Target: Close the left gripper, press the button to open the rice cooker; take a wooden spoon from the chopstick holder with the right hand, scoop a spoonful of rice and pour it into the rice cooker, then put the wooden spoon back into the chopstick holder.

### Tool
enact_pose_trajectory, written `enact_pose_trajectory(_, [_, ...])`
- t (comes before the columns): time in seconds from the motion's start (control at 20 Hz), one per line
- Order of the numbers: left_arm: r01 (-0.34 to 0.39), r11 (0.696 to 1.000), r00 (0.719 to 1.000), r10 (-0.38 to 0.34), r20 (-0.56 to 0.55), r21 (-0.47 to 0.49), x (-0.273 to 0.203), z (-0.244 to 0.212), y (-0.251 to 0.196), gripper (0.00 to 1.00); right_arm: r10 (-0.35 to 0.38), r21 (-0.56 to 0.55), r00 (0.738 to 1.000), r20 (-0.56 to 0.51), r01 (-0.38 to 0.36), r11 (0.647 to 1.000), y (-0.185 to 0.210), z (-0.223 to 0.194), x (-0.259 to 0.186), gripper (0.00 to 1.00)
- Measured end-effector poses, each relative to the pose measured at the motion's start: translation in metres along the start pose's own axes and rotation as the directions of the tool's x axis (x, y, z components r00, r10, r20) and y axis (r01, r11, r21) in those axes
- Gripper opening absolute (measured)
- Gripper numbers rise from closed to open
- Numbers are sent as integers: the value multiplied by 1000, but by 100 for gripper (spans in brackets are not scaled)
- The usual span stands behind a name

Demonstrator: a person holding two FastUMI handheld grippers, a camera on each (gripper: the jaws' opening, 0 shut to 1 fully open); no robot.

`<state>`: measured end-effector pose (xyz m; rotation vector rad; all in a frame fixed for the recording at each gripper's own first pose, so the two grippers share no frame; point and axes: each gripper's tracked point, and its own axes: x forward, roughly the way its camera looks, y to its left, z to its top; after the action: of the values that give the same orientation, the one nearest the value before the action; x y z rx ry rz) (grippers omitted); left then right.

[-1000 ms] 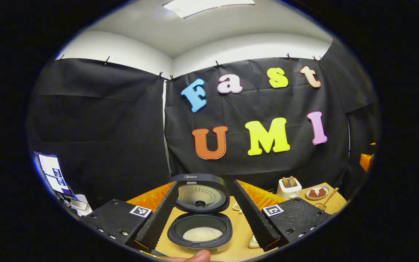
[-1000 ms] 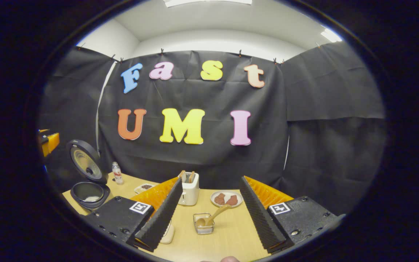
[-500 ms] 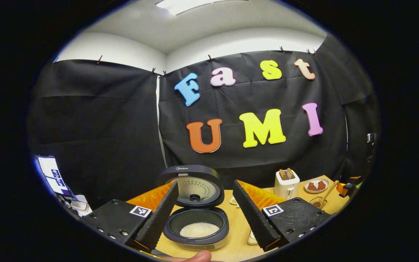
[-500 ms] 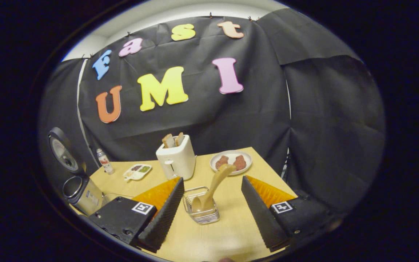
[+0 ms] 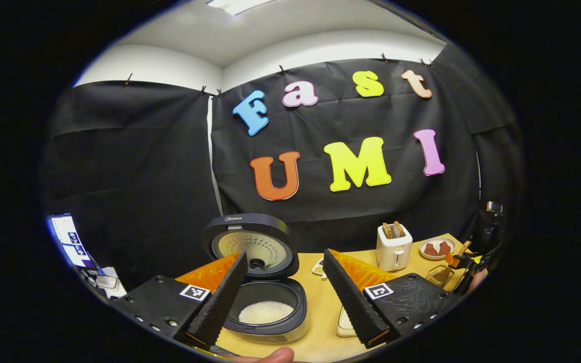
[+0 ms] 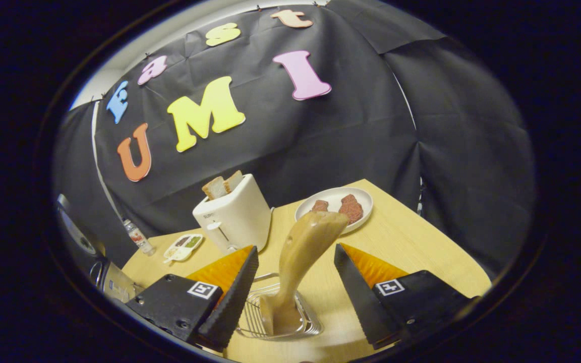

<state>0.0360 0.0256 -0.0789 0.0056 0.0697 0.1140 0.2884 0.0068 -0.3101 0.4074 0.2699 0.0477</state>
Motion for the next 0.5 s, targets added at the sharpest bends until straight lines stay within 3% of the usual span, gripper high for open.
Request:
enact_pose_trajectory(0.15, [10, 1000, 1000, -10, -10, 15, 4, -6, -8, 96, 3, -2, 1000, 14, -3, 1000, 0, 3, 12, 91])
enact_pose_trajectory(0.3, [11, 1000, 1000, -10, -15, 23, 5, -9, -11, 95, 33, -13, 999, 1, -33, 999, 5, 5, 18, 75])
enact_pose_trajectory(0.35, [12, 1000, 1000, -12, -17, 23, 6, -11, -11, 95, 11, -33, 1000, 14, -10, 999, 2, 9, 18, 63])
enact_pose_trajectory(0.45, [15, 1000, 1000, -14, -28, 24, 7, -14, -12, 96, 14, -42, 1000, 11, -14, 999, 1, 11, 19, 29])
enact_pose_trajectory(0.5, [13, 1000, 1000, -13, -26, 22, 7, -13, -11, 96, 18, -36, 1000, 13, -17, 999, 3, 10, 21, 29])
